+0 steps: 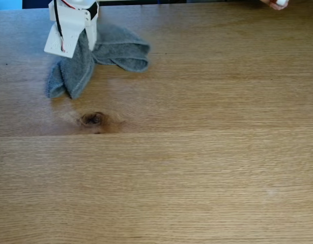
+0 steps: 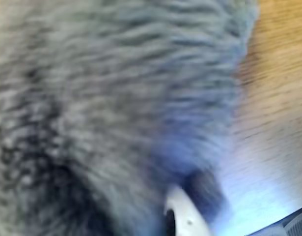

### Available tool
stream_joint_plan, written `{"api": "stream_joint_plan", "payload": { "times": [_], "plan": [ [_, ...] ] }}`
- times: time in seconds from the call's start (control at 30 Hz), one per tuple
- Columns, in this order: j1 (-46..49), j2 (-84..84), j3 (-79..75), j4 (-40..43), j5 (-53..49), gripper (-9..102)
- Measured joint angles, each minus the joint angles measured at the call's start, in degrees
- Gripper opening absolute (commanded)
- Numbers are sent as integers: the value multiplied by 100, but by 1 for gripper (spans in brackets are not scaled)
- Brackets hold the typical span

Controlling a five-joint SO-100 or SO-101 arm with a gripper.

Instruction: Clean the area in front of the robot

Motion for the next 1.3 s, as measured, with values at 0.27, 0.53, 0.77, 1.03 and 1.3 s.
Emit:
{"api": "stream_joint_plan", "payload": {
  "times": [0.27,0.53,0.77,1.03,1.3],
  "plan": [
    [62,0,26,-993,158,33],
    [141,-26,26,-352,-413,36],
    [343,-1020,62,-580,-879,5],
    [88,-1266,70,-817,-642,0],
    [-1011,26,70,-88,246,0]
  ]
}}
